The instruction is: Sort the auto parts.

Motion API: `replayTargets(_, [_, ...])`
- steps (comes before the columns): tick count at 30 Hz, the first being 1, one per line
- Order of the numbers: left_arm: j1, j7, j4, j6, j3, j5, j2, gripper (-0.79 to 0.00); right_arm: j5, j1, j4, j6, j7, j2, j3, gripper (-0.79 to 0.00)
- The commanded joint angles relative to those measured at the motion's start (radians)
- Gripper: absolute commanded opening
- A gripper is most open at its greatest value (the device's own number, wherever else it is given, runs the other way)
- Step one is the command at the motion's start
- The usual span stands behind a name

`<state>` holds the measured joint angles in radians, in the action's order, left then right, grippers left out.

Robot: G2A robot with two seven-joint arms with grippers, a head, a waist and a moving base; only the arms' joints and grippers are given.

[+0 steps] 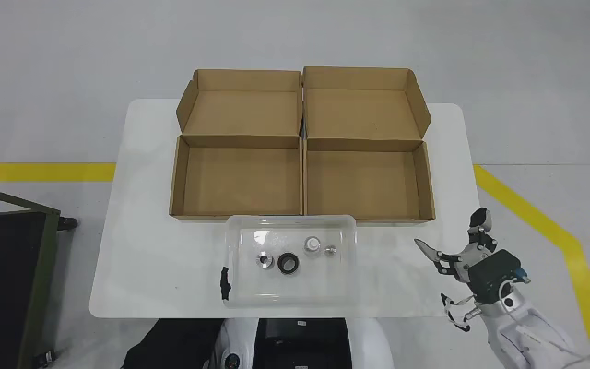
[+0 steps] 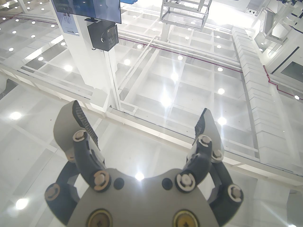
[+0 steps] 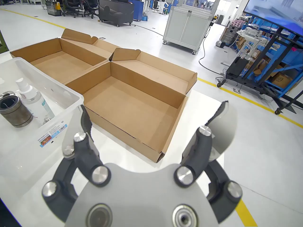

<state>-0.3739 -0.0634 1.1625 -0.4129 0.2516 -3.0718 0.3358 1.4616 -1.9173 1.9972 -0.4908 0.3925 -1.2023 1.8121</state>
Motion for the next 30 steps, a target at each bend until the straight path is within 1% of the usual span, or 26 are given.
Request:
replayTargets(1, [0.000,0.000,0.000,0.000,0.000,0.000,0.000,-0.001,0.000,0.000,0.000,0.000,0.000,0.000,0.000,0.000])
replayTargets(19, [0.000,0.000,0.000,0.000,0.000,0.000,0.000,-0.001,0.000,0.000,0.000,0.000,0.000,0.000,0.000,-0.001])
replayTargets(21, [0.000,0.000,0.000,0.000,0.000,0.000,0.000,0.000,-0.038,0.005,-0.007,-0.031,-0.016,0.000,-0.015,0.000])
replayTargets(22, [0.000,0.000,0.000,0.000,0.000,0.000,0.000,0.000,-0.010,0.011,0.001,-0.040,-0.041,0.003,-0.013,0.000])
replayTargets(26, [0.000,0.000,0.000,0.000,0.000,0.000,0.000,0.000,-0.006,0.028,0.016,-0.094,-0.084,0.006,-0.044,0.000])
replayTargets(30, [0.000,0.000,0.000,0.000,0.000,0.000,0.000,0.000,0.024,0.069,0.042,-0.179,-0.146,0.012,-0.106,0.000])
